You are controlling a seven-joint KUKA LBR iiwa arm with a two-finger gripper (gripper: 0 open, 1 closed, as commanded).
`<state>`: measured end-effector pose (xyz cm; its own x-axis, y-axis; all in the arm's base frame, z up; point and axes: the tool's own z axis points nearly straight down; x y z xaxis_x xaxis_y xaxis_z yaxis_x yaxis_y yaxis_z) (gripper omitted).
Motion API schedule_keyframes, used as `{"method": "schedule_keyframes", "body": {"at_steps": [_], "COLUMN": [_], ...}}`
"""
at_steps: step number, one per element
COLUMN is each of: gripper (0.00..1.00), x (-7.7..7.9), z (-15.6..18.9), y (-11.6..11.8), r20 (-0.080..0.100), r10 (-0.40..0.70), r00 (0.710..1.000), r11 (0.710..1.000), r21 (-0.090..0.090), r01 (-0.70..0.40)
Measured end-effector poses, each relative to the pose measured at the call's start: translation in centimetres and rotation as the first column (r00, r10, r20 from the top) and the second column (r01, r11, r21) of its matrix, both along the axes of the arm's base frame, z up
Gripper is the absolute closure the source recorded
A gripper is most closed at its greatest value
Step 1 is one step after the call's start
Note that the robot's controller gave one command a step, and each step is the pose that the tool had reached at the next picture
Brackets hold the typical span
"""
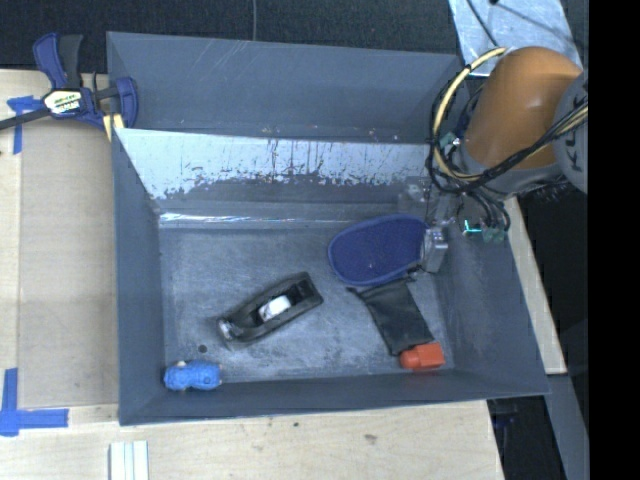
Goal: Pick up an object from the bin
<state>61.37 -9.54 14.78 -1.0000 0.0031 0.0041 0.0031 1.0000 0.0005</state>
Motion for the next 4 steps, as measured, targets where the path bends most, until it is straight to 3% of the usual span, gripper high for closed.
{"method": "schedule_keyframes", "body": {"at_steps": [1, 2, 3, 4], "gripper": [0.0, 1.0, 1.0, 1.0], "x": [-2.6, -2.5, -5.7, -5.4], "z": [-7.6, -7.3, -0.2, 10.8], "y": [1.4, 1.3, 3.9, 2.8], "r20": [0.013, 0.016, 0.013, 0.014], "r10": [0.51, 0.51, 0.536, 0.538], "r00": [0.86, 0.86, 0.844, 0.843], "r11": [0.86, 0.86, 0.844, 0.843], "r21": [-0.005, -0.008, -0.005, -0.009], "r01": [-0.51, -0.51, -0.536, -0.538]}}
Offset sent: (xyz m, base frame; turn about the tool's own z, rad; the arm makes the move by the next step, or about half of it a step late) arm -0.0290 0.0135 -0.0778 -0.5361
